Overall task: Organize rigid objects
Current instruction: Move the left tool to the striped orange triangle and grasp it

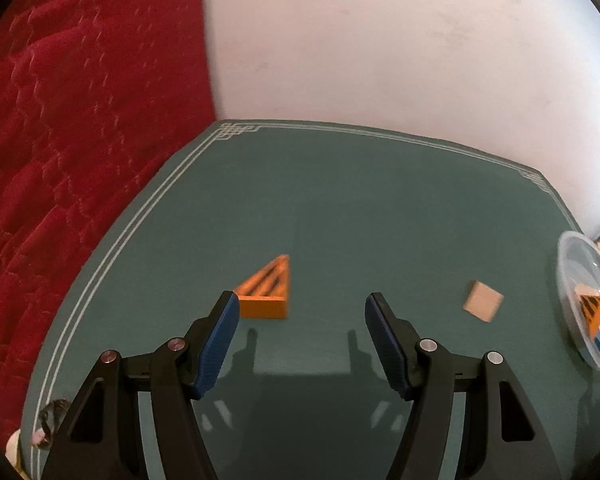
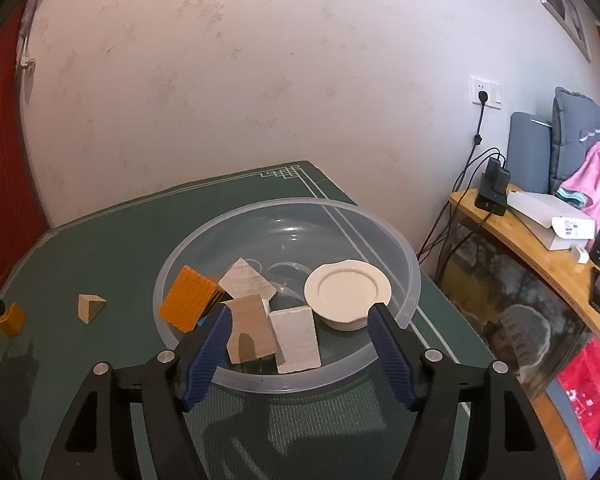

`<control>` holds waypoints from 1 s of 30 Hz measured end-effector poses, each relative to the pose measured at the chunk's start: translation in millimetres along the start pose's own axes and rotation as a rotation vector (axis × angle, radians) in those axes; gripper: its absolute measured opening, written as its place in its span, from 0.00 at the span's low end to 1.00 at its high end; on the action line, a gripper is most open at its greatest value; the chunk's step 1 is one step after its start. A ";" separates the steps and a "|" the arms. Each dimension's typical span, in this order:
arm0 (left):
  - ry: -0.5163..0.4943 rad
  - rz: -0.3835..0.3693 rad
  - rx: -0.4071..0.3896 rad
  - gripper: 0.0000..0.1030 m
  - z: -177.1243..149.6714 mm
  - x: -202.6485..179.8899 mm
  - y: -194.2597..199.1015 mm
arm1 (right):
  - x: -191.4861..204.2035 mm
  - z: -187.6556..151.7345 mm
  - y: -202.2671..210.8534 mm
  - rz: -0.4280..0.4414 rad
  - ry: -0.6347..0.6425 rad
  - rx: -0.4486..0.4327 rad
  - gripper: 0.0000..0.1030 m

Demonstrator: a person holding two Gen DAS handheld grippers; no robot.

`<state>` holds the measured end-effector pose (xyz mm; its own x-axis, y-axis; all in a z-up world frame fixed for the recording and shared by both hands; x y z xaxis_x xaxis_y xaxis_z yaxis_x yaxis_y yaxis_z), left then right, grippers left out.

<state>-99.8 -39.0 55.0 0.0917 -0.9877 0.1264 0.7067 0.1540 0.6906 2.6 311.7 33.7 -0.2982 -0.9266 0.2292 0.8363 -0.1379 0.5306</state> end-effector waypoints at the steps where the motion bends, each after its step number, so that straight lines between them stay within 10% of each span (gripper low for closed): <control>1: 0.002 0.003 0.004 0.65 0.1 4.0 -2.5 | 0.2 0.1 -0.5 0.000 0.001 0.000 0.72; 30: 0.033 -0.019 0.129 0.62 -2.5 34.4 -77.4 | 6.1 -2.4 -0.2 0.027 0.026 0.010 0.73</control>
<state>-149.6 -85.0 4.1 0.1039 -0.9904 0.0907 0.6126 0.1355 0.7787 1.8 305.3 33.0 -0.2634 -0.9386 0.2227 0.8395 -0.1093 0.5323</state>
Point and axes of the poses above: each gripper's, at about its wrist camera, not at the fingertips, and y roughly against the way its jaws point, x to its left, z to its top, the point moved 1 cm from there along -y, roughly the way its jaws point, and after that the axes turned 10 degrees about -y, right-handed, at the moved point
